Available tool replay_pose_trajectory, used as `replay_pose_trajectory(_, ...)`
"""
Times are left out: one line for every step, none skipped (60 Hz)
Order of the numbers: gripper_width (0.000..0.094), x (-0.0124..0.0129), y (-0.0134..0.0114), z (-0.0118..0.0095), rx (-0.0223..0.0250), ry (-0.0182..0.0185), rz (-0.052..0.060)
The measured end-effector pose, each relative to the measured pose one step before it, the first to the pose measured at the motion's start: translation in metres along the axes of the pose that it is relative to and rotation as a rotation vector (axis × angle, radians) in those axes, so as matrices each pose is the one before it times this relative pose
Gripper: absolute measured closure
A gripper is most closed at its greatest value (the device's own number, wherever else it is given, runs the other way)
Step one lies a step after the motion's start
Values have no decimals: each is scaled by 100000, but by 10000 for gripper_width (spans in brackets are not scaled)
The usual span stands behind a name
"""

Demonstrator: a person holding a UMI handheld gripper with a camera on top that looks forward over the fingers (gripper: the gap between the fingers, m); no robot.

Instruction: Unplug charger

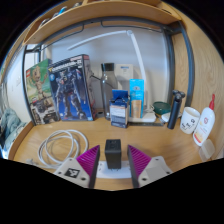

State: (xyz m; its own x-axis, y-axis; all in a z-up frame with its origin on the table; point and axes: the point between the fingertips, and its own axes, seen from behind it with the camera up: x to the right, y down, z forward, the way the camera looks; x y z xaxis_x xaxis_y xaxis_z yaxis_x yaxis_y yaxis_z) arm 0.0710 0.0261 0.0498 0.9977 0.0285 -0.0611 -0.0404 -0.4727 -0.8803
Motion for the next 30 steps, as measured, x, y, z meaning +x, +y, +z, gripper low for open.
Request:
replay_pose_trajectory(450,170,-123,298,-82,605,580)
replay_pose_trajectory(493,186,-25,273,-464,611,515)
replay_pose_trajectory(572,187,66,291,-706,609,378)
replay_pose_trajectory(650,-45,110,224,-886,-358,89)
replay_pose_trajectory(729,-31,114,175,-877,-283,108)
replay_pose_trajectory(731,17,-178,84,324,204,36)
replay_pose_trajectory(729,6,-87,78,42,118,-149)
replay_pose_trajectory(759,63,65,44,-627,363,-246)
replay_pose_trajectory(761,4,-53,56,84,274,-136)
replay_pose_trajectory(751,19,77,30,-252,276,-290)
replay_pose_trajectory(785,-18,33,45,143,187,-376)
replay_pose_trajectory(785,16,3,18,90,303,-86)
replay_pose_trajectory(784,-18,29,3,-71,135,-90)
replay_pose_trajectory(801,36,11,15,72,195,-434)
replay_pose_trajectory(803,-10,20,-8,-18,18,-473)
replay_pose_trajectory(803,-19,28,10,-150,-75,-313)
replay_pose_trajectory(799,-6,7,-3,-205,2,-223)
replay_pose_trajectory(819,169,-81,46,-747,-279,-105)
replay_pose_trajectory(819,-79,73,8,-723,-45,242)
replay_pose_trajectory(825,-2,63,16,-1073,3,333)
replay_pose_trajectory(830,-26,66,-35,-1284,109,386)
replay_pose_trajectory(835,-1,-110,-32,-1263,-395,473)
replay_pose_trajectory(838,-29,-417,-141,-851,-607,728)
replay_pose_trajectory(842,0,-1084,-275,1114,-617,1522)
replay_pose_trajectory(844,14,-1465,-461,1877,-541,1583)
replay_pose_trajectory(843,151,-2052,-626,3360,113,637)
replay_pose_trajectory(844,367,-2635,-730,4785,730,-493)
replay_pose_trajectory(843,534,-3036,-828,5648,1537,-1327)
replay_pose_trajectory(844,579,-3146,-982,5939,1733,-1638)
replay_pose_trajectory(843,609,-3131,-799,5496,1549,-1785)
